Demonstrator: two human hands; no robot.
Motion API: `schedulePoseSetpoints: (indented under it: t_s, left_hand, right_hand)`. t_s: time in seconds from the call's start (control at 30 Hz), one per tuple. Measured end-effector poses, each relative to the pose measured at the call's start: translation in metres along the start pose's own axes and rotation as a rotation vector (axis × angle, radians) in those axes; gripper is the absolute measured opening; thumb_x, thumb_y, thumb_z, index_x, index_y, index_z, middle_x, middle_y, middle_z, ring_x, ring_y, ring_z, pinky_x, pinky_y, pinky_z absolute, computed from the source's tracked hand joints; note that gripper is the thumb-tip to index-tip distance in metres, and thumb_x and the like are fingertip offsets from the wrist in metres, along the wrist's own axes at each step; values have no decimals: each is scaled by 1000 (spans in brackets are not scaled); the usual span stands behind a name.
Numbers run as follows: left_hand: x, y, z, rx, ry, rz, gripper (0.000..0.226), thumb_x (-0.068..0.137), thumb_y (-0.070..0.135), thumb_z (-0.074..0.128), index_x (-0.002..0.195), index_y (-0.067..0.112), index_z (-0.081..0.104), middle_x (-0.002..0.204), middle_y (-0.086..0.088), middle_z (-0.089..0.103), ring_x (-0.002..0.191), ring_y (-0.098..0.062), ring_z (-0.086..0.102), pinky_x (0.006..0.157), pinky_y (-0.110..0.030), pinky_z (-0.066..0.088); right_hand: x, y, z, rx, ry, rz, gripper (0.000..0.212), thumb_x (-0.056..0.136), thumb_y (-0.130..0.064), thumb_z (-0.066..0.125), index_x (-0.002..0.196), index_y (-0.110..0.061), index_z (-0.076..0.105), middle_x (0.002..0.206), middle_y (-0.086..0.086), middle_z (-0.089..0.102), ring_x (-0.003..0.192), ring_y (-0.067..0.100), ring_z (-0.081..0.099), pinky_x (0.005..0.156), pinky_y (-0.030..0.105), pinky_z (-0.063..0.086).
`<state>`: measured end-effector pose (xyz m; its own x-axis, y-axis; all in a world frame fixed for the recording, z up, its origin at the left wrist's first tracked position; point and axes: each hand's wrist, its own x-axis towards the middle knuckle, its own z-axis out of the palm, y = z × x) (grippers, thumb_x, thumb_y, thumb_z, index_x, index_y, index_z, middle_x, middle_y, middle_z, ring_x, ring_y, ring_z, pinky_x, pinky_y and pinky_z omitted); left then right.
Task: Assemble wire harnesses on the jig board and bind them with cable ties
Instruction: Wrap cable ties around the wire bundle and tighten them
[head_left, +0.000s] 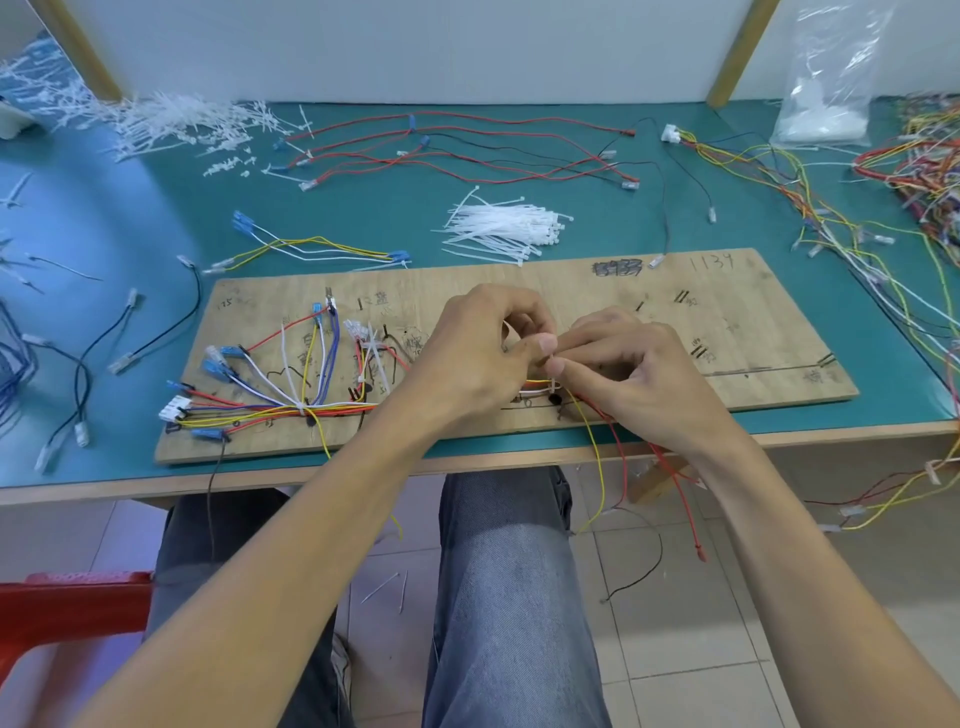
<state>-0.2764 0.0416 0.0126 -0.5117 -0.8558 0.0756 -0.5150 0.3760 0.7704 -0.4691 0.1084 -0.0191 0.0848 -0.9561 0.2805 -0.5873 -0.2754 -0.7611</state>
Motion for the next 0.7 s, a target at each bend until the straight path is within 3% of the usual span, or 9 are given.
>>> schedulePoseSetpoints:
  t_s: [0.1,0.23,0.33,0.53,0.7]
  left_hand:
    - [4,1,-3,-17,71,16,18,96,20,70,81,29,66,76,13,62,59,-3,47,59,-16,37]
    - [4,5,-3,-41,22,42,14,99,19,68,87,26,66,82,10,68,76,-10,63,68,-20,45]
    - [4,5,-2,-68,20,75,10,99,15,68,89,19,68,78,6,72,77,-11,68,73,-23,52]
    - [6,16,14,-74,185,96,13,99,11,66,86,14,70,70,9,69,69,-7,63,61,-12,41]
    - [1,12,18,-120,228,120,12,99,10,66,88,14,67,71,8,66,70,-13,63,64,-23,48]
  right_hand:
    - [1,-4,2,-63,-33,-7,7,89,-13,83,88,-19,87,98,-15,79,108,16,63,97,42,49]
    - [0,-2,1,22,9,54,7,84,-12,88,90,-16,86,99,-11,80,113,16,65,101,45,51]
    - [-1,-2,0,20,18,50,7,82,-14,89,87,-15,85,101,-12,79,113,15,65,102,43,49]
    - [-1,-5,-1,-153,-49,-51,3,85,-12,86,87,-12,85,102,-10,77,111,22,60,99,45,49]
    - [0,-10,-4,-250,-111,-59,2,88,-16,83,86,-14,84,108,-12,75,115,23,57,100,43,46]
